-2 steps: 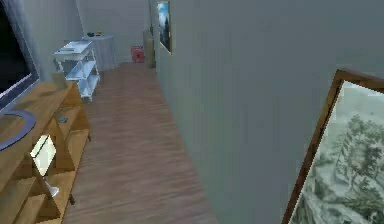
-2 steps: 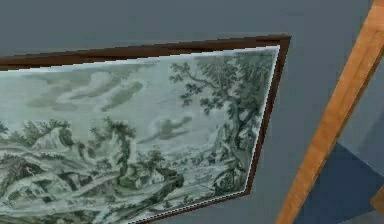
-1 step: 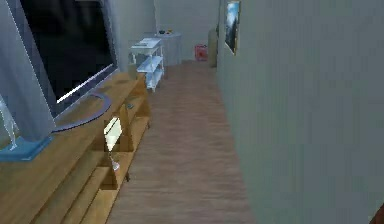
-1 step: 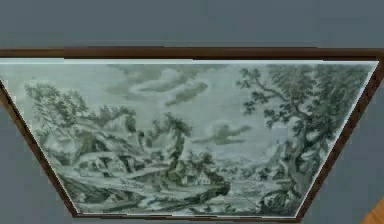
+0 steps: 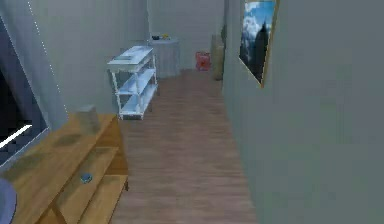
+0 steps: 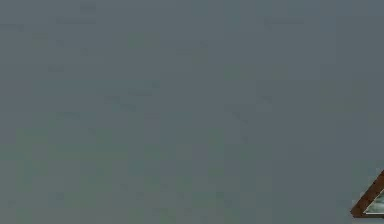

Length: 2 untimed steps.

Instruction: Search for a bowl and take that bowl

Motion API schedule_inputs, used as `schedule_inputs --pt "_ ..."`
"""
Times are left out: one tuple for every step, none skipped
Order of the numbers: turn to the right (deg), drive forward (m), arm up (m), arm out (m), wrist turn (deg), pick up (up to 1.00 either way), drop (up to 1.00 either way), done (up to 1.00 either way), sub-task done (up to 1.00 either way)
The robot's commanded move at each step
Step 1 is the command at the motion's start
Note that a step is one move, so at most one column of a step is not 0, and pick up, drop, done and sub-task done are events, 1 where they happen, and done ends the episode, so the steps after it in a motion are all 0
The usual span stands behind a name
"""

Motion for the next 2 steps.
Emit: schedule_inputs --pt "0.0 1.00 0.00 0.00 0.0 0.00 0.00 0.00 0.00" --pt "0.0 1.00 0.00 0.00 0.0 0.00 0.00 0.00 0.00"
